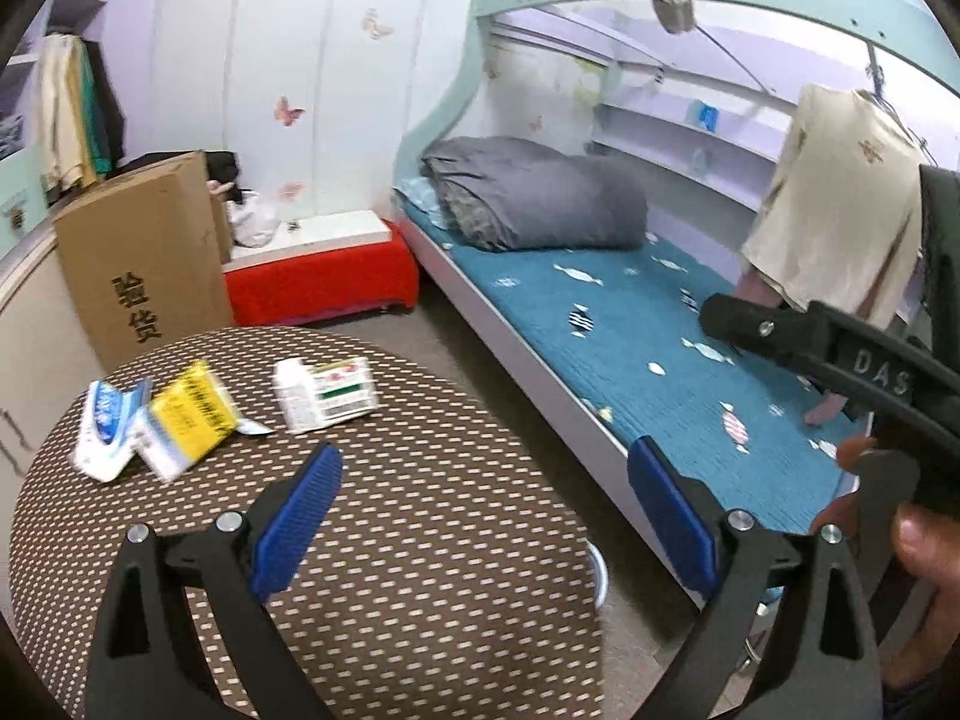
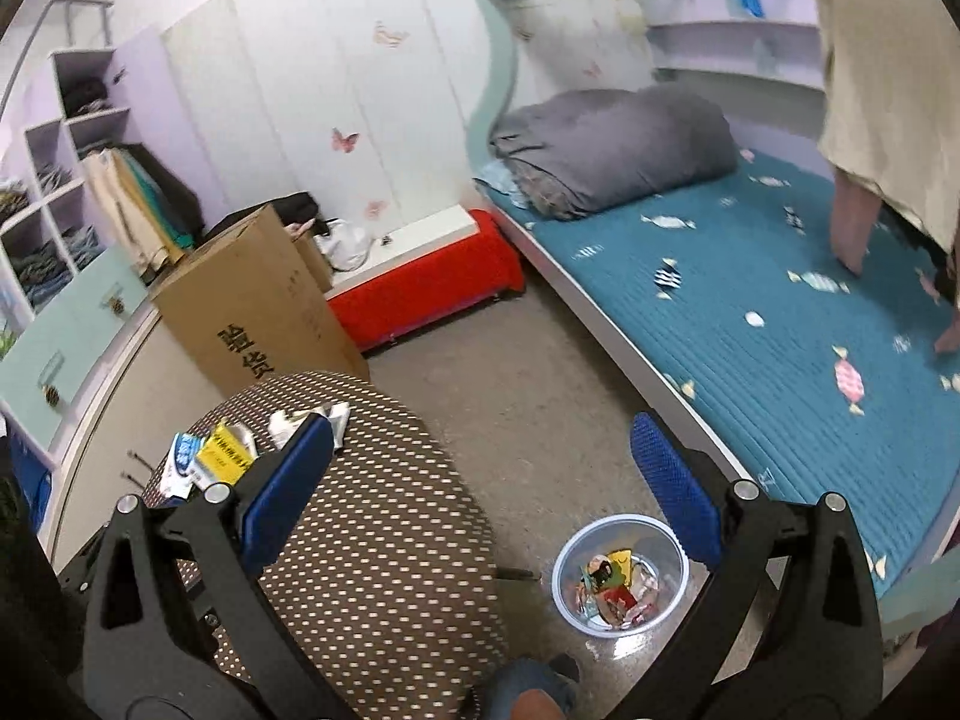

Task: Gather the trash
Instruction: 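Move both open tools back over the polka-dot table, then grasp the yellow medicine box with the right tool while the left tool grasps the blue-white box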

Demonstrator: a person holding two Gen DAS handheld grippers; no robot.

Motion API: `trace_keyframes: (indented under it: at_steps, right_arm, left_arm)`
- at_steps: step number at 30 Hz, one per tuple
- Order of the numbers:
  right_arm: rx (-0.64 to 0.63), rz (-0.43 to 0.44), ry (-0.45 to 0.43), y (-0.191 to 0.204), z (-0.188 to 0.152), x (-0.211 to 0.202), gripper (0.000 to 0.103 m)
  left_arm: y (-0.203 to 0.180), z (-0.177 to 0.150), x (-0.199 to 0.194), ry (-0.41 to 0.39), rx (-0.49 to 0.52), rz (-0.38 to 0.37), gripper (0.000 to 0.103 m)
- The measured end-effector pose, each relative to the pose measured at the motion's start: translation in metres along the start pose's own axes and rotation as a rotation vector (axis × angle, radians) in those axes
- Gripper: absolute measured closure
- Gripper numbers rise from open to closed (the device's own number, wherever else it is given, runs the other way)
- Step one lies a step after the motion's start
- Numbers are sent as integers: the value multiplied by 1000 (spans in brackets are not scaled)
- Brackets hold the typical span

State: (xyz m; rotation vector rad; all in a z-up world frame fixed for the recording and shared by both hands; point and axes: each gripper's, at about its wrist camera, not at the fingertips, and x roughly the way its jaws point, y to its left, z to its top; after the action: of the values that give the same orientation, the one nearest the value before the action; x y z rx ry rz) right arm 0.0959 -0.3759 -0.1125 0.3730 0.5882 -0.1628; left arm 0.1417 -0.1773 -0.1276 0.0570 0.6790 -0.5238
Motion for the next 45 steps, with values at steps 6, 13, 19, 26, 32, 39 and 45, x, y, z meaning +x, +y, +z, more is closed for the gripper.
trace_keyframes:
  at_steps: [6,13,19,26,32,39,45]
  right_arm:
    - [-77,55,28,47,-3,12,6]
    - [-202,123,84,112,-17,45,6]
    - [-307,169,133,169,-36,85,6]
    - [-457,201,209,230,-68,146,6]
    - [-546,224,249,264,-85,188,6]
    - [-543,239,268,262,-77,218,6]
    - [-534,378,353,262,-74,242,6]
  left_arm:
    - [48,-11,-17,-49,-27,141,9]
    - [121,-23,-32,-56,-114,230,9]
    - [184,-34,-37,-47,-182,352,9]
    - [264,-45,-19,10,-286,451,9]
    - [305,-41,11,48,-310,457,9]
    - [323,-32,56,110,-287,428,9]
    - [331,-26,82,154,-276,403,21]
